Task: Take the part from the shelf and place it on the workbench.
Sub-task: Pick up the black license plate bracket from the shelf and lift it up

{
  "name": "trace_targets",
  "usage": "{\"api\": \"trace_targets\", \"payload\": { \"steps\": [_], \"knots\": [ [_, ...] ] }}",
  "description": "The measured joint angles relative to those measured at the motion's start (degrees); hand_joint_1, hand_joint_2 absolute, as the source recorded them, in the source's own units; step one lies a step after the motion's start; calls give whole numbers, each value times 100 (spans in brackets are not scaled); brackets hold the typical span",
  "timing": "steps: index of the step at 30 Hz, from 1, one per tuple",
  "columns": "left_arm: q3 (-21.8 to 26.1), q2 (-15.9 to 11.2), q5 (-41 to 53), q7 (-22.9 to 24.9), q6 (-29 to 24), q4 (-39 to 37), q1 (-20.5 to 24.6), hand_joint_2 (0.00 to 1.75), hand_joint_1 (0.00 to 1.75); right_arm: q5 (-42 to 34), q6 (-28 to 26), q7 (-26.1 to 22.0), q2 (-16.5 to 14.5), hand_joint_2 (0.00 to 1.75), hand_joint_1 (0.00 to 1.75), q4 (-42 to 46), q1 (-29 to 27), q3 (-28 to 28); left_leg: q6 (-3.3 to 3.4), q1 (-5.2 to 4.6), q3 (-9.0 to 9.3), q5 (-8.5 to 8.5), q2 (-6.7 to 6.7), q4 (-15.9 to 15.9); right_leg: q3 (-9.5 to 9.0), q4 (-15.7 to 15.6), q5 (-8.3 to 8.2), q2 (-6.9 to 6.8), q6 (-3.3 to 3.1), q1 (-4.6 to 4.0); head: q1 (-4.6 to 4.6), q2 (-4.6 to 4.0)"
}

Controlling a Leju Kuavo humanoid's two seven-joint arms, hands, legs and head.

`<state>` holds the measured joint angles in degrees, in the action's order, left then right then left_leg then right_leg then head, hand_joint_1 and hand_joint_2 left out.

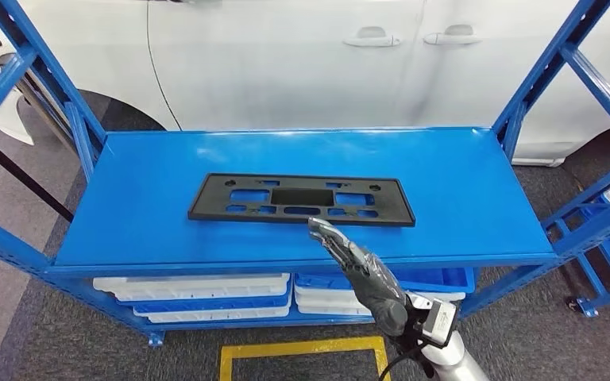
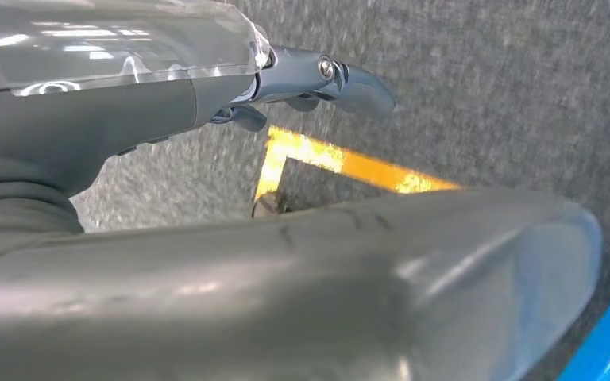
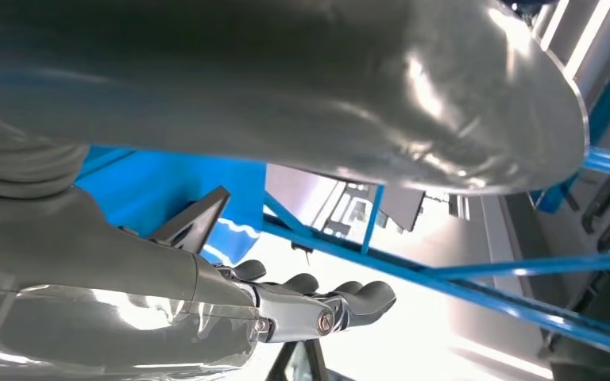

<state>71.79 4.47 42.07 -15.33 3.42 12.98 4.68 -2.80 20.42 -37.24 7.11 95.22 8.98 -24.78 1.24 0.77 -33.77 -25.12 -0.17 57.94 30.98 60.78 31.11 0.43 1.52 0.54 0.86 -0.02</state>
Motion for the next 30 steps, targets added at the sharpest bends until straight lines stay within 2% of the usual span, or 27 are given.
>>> {"api": "trace_targets", "payload": {
  "steps": [1,3,4,5,6,7,8,9,10,13,15,16,18,19,20,21,22,23,24,25,28,30],
  "knots": [
    [-1,3,-1,-2,-1,0,1,0,0,-1,-1,-3,8,0,0,-37,15,-24,28,0,31,-20,0,-8,191,359,150,-9,18,7,-1,0],
    [0,4,-6,-4,-3,0,1,0,0,-5,2,5,20,0,0,-125,34,-85,58,-11,85,-75,1,-7,702,1181,405,-13,39,13,-1,0],
    [0,4,-11,-4,-5,0,-2,0,0,-8,4,28,25,0,0,-175,45,-126,61,-16,124,-106,5,-6,885,1408,394,-13,39,15,-1,0],
    [1,4,-17,-3,-10,0,-7,0,0,-10,4,64,27,0,0,-232,70,-179,58,-21,176,-143,11,-6,949,1386,242,-13,27,15,-1,0],
    [1,4,-22,-2,-15,0,-10,0,0,-9,1,114,28,0,0,-297,110,-238,50,-26,240,-183,17,-6,895,1131,-17,-14,3,12,-1,0],
    [2,6,-25,-1,-18,0,-13,0,0,-4,-9,164,26,0,0,-368,164,-296,40,-30,297,-226,22,-10,758,712,-318,-16,-37,0,-1,0],
    [2,14,-26,1,-20,-2,-11,0,0,2,-25,208,21,0,0,-443,225,-354,21,-41,346,-267,22,-12,607,328,-534,-20,-80,-17,-1,0],
    [3,21,-26,-1,-19,-3,-5,0,0,12,-46,243,11,0,0,-513,285,-408,-4,-48,372,-302,25,-10,490,25,-651,-28,-114,-36,-1,0],
    [3,28,-26,-2,-19,-5,2,0,0,21,-66,262,-6,0,0,-573,335,-460,-34,-51,382,-325,25,-14,428,-143,-677,-34,-142,-56,-1,0],
    [3,32,-25,-7,-19,-7,14,0,0,38,-97,276,-43,0,0,-702,420,-570,-130,-49,423,-368,21,-44,375,-257,-620,-28,-201,-51,-1,0],
    [2,33,-11,-9,-17,-7,15,0,0,61,-151,276,-61,0,0,-766,469,-619,-179,-50,339,-519,20,206,289,-325,-605,-30,-255,-12,-1,0],
    [2,34,-2,-9,-17,-8,15,0,0,115,-222,281,-74,0,0,-803,501,-653,-200,-39,185,-658,21,518,246,-345,-591,-34,-279,-6,-1,0],
    [1,37,26,-2,-19,-9,11,0,0,345,-480,300,-108,0,0,-919,579,-746,-242,-23,-277,-926,21,1311,195,-346,-546,-35,-311,-18,-1,0],
    [1,36,35,4,-24,-9,4,0,0,500,-644,313,-133,0,0,-996,623,-802,-258,-16,-459,-941,21,1554,170,-343,-521,-30,-316,-23,-1,0],
    [1,36,45,11,-33,-9,-2,0,0,680,-836,331,-171,44,0,-1087,681,-868,-267,-12,-543,-829,21,1574,139,-337,-495,-21,-315,-25,-1,0],
    [1,36,53,16,-53,-9,-5,0,0,861,-1036,348,-221,87,0,-1177,759,-938,-270,-9,-509,-605,20,1357,104,-331,-467,-9,-309,-25,-1,0],
    [1,36,59,19,-82,-9,-3,0,0,1056,-1254,373,-285,131,0,-1270,861,-1020,-265,-6,-381,-316,19,954,64,-322,-435,5,-299,-24,-1,0],
    [1,37,65,21,-113,-9,6,0,0,1263,-1477,409,-354,175,0,-1362,979,-1109,-251,-12,-232,-103,18,554,32,-314,-406,16,-280,-32,-1,0],
    [1,37,69,23,-143,-9,19,0,0,1475,-1694,453,-420,175,0,-1449,1105,-1202,-225,-22,-109,34,22,244,17,-303,-382,28,-258,-40,0,0],
    [1,38,71,30,-168,-9,30,0,0,1707,-1910,507,-483,175,0,-1533,1228,-1301,-199,-33,-41,85,27,65,13,-298,-368,36,-233,-48,0,0],
    [2,40,82,58,-218,-9,41,0,0,2578,-2594,683,-645,175,0,-1745,1500,-1607,-112,-33,-20,77,37,-9,19,-310,-353,42,-157,-52,-1,0],
    [3,43,98,69,-231,-9,49,0,0,3280,-3183,823,-735,175,0,-1872,1653,-1798,-46,-3,2,93,33,-57,109,-102,-204,30,-106,-49,-1,0]
  ]
}}
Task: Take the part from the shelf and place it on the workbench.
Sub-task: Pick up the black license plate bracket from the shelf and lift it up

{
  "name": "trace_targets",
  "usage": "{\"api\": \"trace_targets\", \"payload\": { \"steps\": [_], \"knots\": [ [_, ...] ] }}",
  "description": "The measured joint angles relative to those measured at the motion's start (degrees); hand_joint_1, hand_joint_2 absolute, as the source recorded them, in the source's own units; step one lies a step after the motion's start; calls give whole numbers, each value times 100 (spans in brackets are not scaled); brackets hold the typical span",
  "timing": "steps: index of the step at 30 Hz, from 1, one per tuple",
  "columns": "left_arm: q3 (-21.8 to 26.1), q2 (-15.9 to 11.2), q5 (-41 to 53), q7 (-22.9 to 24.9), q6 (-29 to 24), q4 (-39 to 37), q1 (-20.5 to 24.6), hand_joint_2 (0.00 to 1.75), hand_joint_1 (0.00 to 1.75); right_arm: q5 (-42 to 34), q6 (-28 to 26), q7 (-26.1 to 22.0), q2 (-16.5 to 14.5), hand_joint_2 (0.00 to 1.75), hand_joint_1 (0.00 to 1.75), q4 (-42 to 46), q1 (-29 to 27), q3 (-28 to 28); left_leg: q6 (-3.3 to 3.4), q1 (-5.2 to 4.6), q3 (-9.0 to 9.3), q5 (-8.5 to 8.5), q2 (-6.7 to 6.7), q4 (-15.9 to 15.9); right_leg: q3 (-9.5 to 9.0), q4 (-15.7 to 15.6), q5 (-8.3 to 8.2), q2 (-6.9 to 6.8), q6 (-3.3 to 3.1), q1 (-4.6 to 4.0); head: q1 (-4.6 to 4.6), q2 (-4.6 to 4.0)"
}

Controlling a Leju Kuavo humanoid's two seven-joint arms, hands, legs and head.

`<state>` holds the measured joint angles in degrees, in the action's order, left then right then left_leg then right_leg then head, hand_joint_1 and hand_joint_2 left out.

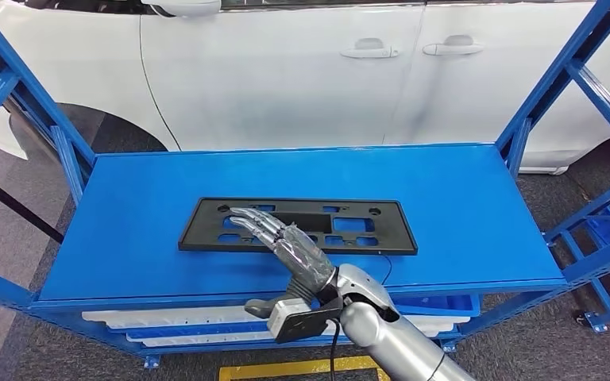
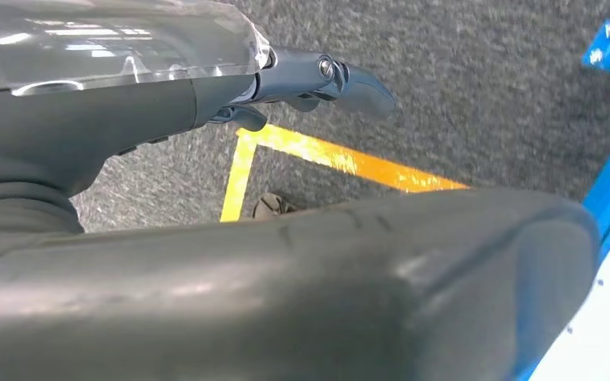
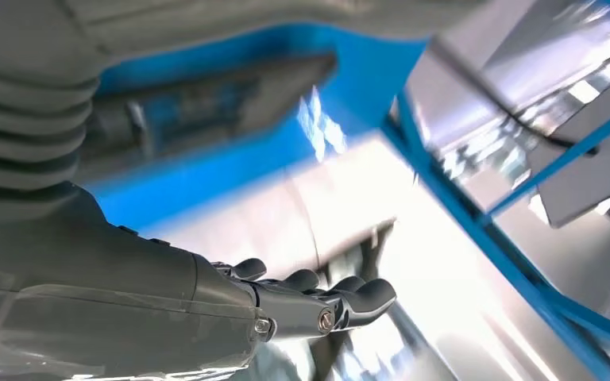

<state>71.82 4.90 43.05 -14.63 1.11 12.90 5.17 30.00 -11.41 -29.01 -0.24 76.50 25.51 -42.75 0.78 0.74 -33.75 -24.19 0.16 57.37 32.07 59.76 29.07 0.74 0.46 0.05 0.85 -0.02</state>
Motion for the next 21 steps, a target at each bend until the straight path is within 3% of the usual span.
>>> {"api": "trace_targets", "payload": {
  "steps": [3,4,5,6,8,10,13,15,19,20,21],
  "knots": [
    [0,2,7,5,-16,0,11,0,0,989,-871,275,-89,175,0,-255,171,-253,50,4,8,-4,-7,-20,546,1064,482,-24,53,28,0,0],
    [0,2,7,2,-18,0,9,0,0,1270,-1091,387,-112,175,0,-364,204,-335,52,3,10,-9,-5,-20,721,1366,553,-31,63,36,0,0],
    [0,2,9,-4,-13,0,8,0,0,1560,-1289,522,-135,175,0,-487,237,-419,50,2,15,-13,-2,-18,808,1472,512,-38,68,42,0,0],
    [0,2,10,-15,-2,0,5,0,0,1830,-1457,660,-161,175,0,-608,277,-492,43,2,25,-18,3,-16,778,1339,359,-43,64,48,1,0],
    [1,3,19,-42,23,0,4,0,0,2229,-1690,881,-216,175,0,-814,365,-590,15,2,56,-37,9,-11,448,563,-84,-56,31,55,1,0],
    [1,3,29,-62,43,0,7,0,0,2450,-1818,1007,-272,175,0,-996,450,-644,-39,-14,64,-57,13,4,171,-59,-315,-64,-14,35,1,0],
    [1,-3,54,-71,89,0,9,0,0,2743,-1885,1175,-340,175,0,-1324,573,-700,-151,-10,55,-68,11,7,125,-197,-339,-45,-96,12,1,0],
    [0,-10,73,-74,123,0,11,0,0,2915,-1921,1264,-381,175,0,-1555,655,-722,-218,4,-6,-186,7,171,105,-235,-362,-46,-163,26,1,0],
    [0,-22,88,-75,140,0,0,0,0,3134,-1966,1310,-446,175,0,-1987,741,-743,-290,15,-633,-815,4,1519,95,-250,-361,-61,-223,17,1,0],
    [0,-28,92,-75,141,0,-7,0,0,3175,-1969,1317,-448,175,0,-2085,743,-745,-294,15,-717,-821,4,1674,92,-247,-357,-62,-224,13,1,0],
    [0,-33,102,-75,143,0,-13,0,0,3223,-1975,1329,-451,175,0,-2175,745,-748,-291,15,-684,-709,3,1587,87,-243,-352,-59,-221,12,1,0]
  ]
}}
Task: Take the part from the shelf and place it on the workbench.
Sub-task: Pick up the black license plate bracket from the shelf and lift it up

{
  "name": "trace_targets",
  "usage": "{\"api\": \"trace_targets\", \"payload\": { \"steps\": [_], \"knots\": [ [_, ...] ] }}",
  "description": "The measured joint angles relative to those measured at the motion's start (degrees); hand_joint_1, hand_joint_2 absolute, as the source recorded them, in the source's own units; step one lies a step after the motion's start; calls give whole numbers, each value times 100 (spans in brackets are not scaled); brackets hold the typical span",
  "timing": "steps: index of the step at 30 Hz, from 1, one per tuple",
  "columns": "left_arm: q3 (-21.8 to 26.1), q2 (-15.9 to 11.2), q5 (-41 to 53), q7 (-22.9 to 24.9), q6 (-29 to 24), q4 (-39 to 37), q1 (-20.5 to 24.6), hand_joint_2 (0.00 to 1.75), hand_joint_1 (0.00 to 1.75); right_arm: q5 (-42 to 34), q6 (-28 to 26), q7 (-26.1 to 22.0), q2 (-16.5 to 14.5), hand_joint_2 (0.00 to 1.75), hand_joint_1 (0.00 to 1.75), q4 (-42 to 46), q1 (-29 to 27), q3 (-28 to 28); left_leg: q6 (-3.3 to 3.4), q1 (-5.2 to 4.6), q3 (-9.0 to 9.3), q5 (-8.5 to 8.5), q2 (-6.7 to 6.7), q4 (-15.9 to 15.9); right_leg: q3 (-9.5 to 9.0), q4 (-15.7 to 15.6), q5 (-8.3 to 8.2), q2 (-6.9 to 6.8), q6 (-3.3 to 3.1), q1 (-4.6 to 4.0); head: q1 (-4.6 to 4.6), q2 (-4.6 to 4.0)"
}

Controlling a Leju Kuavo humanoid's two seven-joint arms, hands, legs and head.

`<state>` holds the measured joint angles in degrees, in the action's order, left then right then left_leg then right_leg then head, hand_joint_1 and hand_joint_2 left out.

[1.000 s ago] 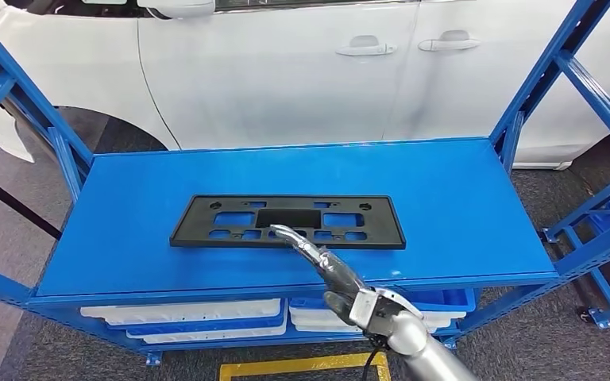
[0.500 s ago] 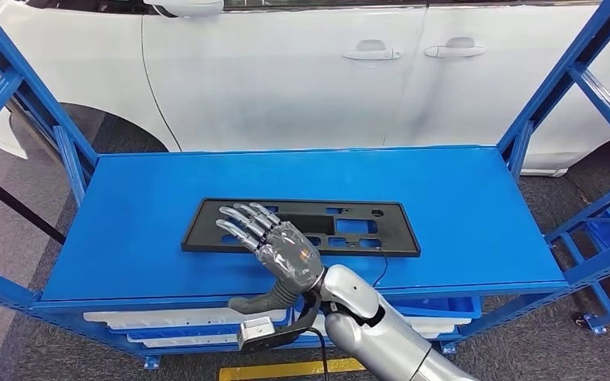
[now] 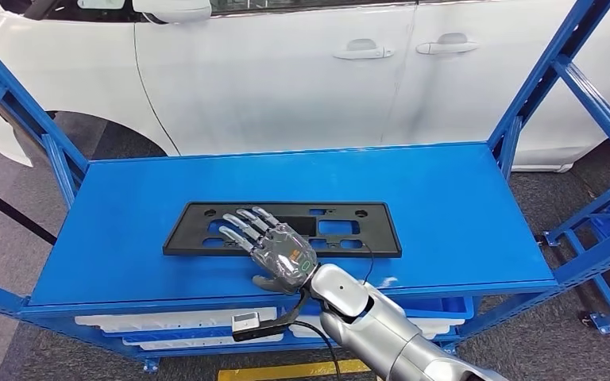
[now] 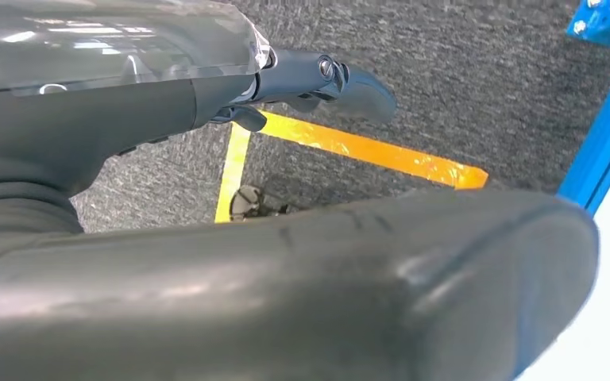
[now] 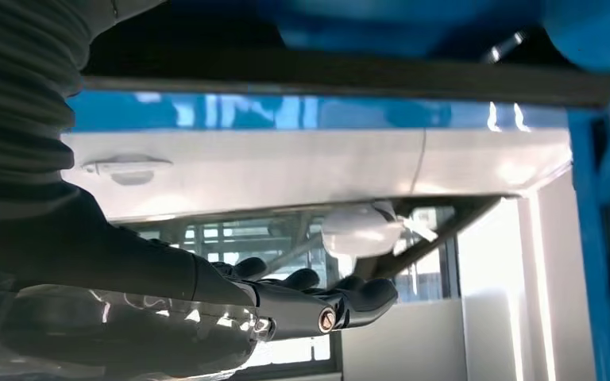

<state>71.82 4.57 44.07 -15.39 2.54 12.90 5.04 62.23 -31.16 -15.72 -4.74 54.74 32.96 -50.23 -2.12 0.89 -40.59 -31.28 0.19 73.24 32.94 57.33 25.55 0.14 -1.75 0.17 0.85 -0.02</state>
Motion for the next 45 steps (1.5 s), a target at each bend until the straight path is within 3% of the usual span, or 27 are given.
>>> {"api": "trace_targets", "payload": {
  "steps": [3,5,7,9,10,12,13,14,15,16,18,19,21,23,25,28,29,30,31,33,35,38,40,43,44,45],
  "knots": [
    [0,-16,27,-1,7,0,1,0,0,235,-56,83,-35,175,0,-217,44,-16,50,-8,527,551,0,-1133,-22,23,32,17,40,-9,0,0],
    [0,-20,35,-4,17,0,12,0,0,471,-88,207,-81,175,0,-397,119,-54,118,-28,710,647,8,-1539,-11,36,44,29,90,-28,0,0],
    [0,-20,45,-8,34,0,11,0,0,707,-109,354,-139,175,0,-615,200,-107,190,-32,714,643,13,-1563,-4,31,45,33,148,-34,0,0],
    [0,-20,63,-9,54,0,13,0,0,866,-149,460,-198,175,0,-831,279,-157,261,-11,728,663,8,-1592,43,157,146,27,204,-27,-1,0],
    [0,-20,71,-9,62,0,17,0,0,908,-172,487,-224,175,0,-928,317,-174,292,2,736,673,4,-1607,142,379,281,23,227,-24,-1,0],
    [0,-21,84,-9,69,0,21,0,0,942,-207,503,-254,175,0,-1102,362,-199,327,-1,738,669,0,-1610,509,1133,644,17,257,-5,0,0],
    [0,-21,86,-9,70,0,19,0,0,948,-224,504,-261,175,0,-1179,373,-210,332,-4,741,665,1,-1609,700,1499,768,17,267,3,0,0],
    [0,-22,87,-9,70,0,16,0,0,955,-240,512,-268,175,0,-1244,384,-222,334,-6,747,659,1,-1609,822,1708,793,16,272,8,0,0],
    [0,-22,87,-9,70,0,13,0,0,973,-256,533,-280,175,0,-1301,401,-233,331,-7,758,652,3,-1607,832,1686,696,16,268,10,0,0],
    [0,-22,90,-9,69,0,11,0,0,1010,-270,573,-296,175,0,-1352,432,-245,325,-8,776,643,4,-1607,722,1423,502,15,253,11,0,0],
    [0,-21,103,-9,69,0,13,0,0,1144,-285,721,-344,175,0,-1492,525,-281,298,-22,809,617,7,-1601,337,596,95,11,198,-3,-1,0],
    [0,-20,115,-9,69,0,15,0,0,1235,-296,831,-377,175,0,-1582,579,-300,276,-32,815,607,8,-1596,195,285,-14,7,175,-15,-1,0],
    [0,-19,136,-9,69,0,19,0,0,1450,-343,1125,-460,175,2,-1802,682,-320,215,-47,815,593,8,-1594,101,57,-39,6,139,-39,0,0],
    [0,-24,147,-9,69,0,21,0,0,1704,-341,1503,-551,175,89,-2041,791,-330,144,-33,825,576,3,-1595,89,21,-59,12,85,-29,0,0],
    [-1,-29,155,-10,74,-1,24,0,0,1952,-156,1922,-638,175,174,-2286,908,-346,84,-20,730,410,0,-1352,52,-36,-86,9,24,-4,0,0],
    [-2,-39,167,-11,80,-2,15,0,0,2184,244,2455,-710,175,175,-2614,1016,-360,18,-2,218,-107,-1,-264,34,-53,-88,-4,-17,-1,0,0],
    [-2,-46,170,-11,81,-2,8,0,0,2224,327,2569,-714,175,175,-2688,1034,-360,5,3,99,-163,-1,-23,31,-51,-84,-4,-19,-2,0,0],
    [-2,-54,176,-11,81,-1,3,0,0,2257,384,2654,-715,175,175,-2748,1053,-360,-3,7,74,-112,-1,14,26,-46,-80,-2,-17,-1,0,0],
    [-2,-63,181,-11,83,-1,1,0,0,2275,420,2704,-714,175,175,-2795,1070,-360,-5,14,165,44,-2,-185,19,-38,-74,1,-10,2,0,0],
    [-2,-80,189,-10,84,-1,10,0,0,2289,455,2750,-714,175,175,-2871,1104,-360,13,23,554,426,-2,-993,8,-11,-51,11,22,-4,0,0],
    [-2,-90,190,-10,85,-1,20,0,0,2286,458,2763,-711,175,175,-2924,1136,-360,75,9,815,591,4,-1531,16,15,-38,27,75,-24,-1,0],
    [-2,-95,190,-9,85,0,20,0,0,2282,458,2773,-708,175,175,-2973,1168,-358,192,-6,840,608,2,-1606,19,10,-46,43,174,-21,0,0],
    [-2,-96,190,-9,85,0,26,0,0,2281,468,2780,-706,175,175,-2999,1189,-355,267,14,849,645,-13,-1645,99,206,103,38,239,-10,0,0],
    [-2,-99,190,-11,86,0,24,0,0,2274,497,2790,-685,175,175,-3046,1195,-347,321,14,828,664,-32,-1659,592,1240,637,24,305,13,0,0],
    [-2,-102,191,-10,86,0,22,0,0,2272,503,2787,-675,175,175,-3056,1193,-339,323,12,822,665,-35,-1658,739,1538,727,22,318,18,0,0],
    [-2,-105,193,-10,86,0,21,0,0,2270,510,2777,-668,175,175,-3062,1194,-328,323,11,822,665,-35,-1657,798,1650,710,19,323,23,0,0]
  ]
}}
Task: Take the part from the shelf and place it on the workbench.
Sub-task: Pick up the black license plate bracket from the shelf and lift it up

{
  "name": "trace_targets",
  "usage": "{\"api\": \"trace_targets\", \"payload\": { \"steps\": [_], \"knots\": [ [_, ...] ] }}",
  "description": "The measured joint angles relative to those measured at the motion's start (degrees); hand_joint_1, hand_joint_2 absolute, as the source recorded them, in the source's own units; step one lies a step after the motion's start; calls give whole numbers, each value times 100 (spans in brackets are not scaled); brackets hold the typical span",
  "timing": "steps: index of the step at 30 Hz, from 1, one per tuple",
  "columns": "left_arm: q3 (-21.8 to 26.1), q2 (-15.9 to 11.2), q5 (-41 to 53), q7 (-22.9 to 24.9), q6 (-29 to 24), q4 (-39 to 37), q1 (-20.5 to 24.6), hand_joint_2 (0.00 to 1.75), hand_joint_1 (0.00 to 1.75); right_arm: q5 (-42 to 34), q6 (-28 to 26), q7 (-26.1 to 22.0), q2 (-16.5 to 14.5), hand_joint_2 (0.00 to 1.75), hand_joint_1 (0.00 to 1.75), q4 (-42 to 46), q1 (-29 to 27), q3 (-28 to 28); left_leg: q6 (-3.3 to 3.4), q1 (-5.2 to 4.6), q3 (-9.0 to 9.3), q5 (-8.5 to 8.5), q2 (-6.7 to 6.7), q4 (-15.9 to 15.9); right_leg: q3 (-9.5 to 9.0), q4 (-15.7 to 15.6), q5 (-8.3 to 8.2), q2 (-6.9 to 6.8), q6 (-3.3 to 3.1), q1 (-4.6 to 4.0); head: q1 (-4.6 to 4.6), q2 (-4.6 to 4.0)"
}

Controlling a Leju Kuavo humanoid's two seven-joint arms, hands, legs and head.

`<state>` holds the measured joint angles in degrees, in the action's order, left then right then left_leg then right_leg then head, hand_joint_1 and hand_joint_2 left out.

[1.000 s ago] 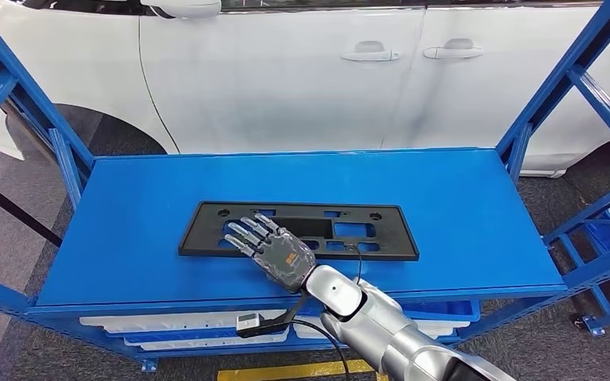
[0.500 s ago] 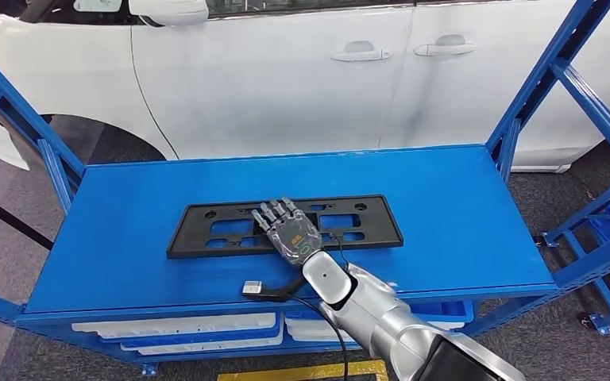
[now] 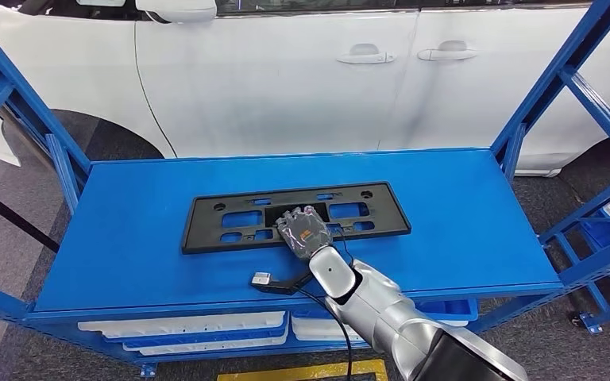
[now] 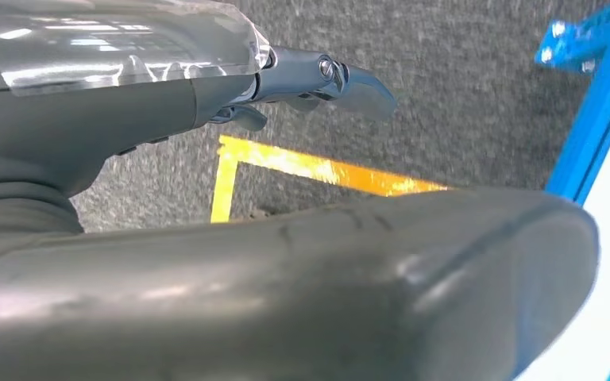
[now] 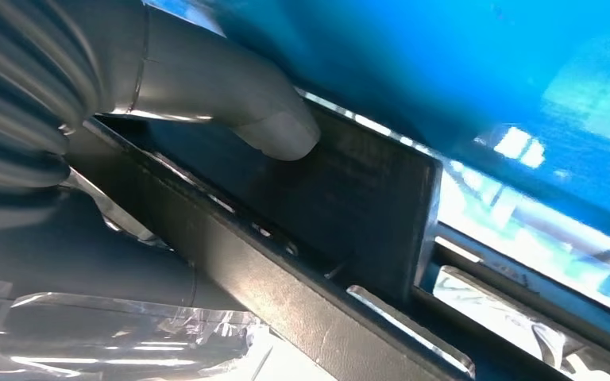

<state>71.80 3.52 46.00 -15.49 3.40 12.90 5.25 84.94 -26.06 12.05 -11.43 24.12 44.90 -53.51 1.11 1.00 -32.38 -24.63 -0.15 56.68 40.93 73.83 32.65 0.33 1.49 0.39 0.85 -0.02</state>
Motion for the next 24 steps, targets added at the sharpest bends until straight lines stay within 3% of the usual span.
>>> {"api": "trace_targets", "payload": {
  "steps": [1,3,5,7,10,11,13,14,15,16,19,21,24],
  "knots": [
    [0,-2,4,1,1,0,1,0,0,4,6,-17,5,175,175,-2,2,12,-3,0,7,-2,2,1,-61,-127,-130,-2,-5,3,0,0],
    [0,-2,14,-4,13,-1,3,0,0,26,18,-52,8,175,175,-2,9,43,-21,-1,31,-12,11,2,-440,-898,-532,-7,-47,1,0,0],
    [0,-3,24,-48,43,-1,6,87,0,57,28,-81,7,175,175,-1,14,80,-70,-21,32,-24,23,16,-737,-1526,-744,-11,-106,-22,0,0],
    [-6,-4,47,-194,83,0,8,175,0,89,28,-118,6,175,175,1,14,133,-139,-37,24,-25,30,16,-777,-1647,-749,-8,-160,-52,0,0],
    [-22,-6,68,-527,90,-1,7,175,0,127,0,-196,2,175,175,13,20,239,-228,-22,-22,-141,30,147,-815,-1719,-787,-23,-268,-18,0,0],
    [-24,-7,65,-593,71,-2,6,175,0,131,-20,-223,0,175,175,16,21,279,-249,-15,-123,-286,30,383,-827,-1744,-801,-31,-297,-3,0,0],
    [-24,-8,62,-613,28,-2,4,175,0,105,-93,-301,1,175,175,16,16,366,-284,-4,-472,-667,28,1145,-818,-1747,-804,-36,-324,-7,0,0],
    [-24,-10,63,-593,29,-2,1,175,0,37,-166,-382,1,175,175,23,2,427,-301,2,-644,-795,28,1500,-812,-1742,-803,-35,-326,-10,0,0],
    [-23,-11,63,-574,57,-2,-1,175,0,-107,-263,-528,3,175,175,51,-25,510,-314,7,-735,-814,27,1675,-808,-1735,-800,-33,-324,-12,0,0],
    [-23,-11,65,-558,106,-2,-3,175,0,-363,-370,-777,14,175,175,126,-75,629,-322,15,-715,-714,26,1616,-806,-1722,-794,-30,-315,-10,0,0],
    [-24,-10,68,-513,264,-2,-1,175,0,-1513,-557,-1884,94,175,175,717,-332,1108,-311,36,-203,-166,23,515,-794,-1651,-745,-11,-258,-16,0,0],
    [-23,-9,51,-524,406,-2,4,175,0,-2573,-510,-2827,197,175,175,1427,-565,1435,-248,25,-18,-85,35,133,-776,-1619,-725,3,-200,-43,0,0],
    [-17,-9,-17,-671,585,-2,0,175,0,-4994,29,-4457,509,175,175,3054,-1065,1893,-124,31,11,-104,54,115,-803,-1608,-689,1,-103,-54,-1,0]
  ]
}}
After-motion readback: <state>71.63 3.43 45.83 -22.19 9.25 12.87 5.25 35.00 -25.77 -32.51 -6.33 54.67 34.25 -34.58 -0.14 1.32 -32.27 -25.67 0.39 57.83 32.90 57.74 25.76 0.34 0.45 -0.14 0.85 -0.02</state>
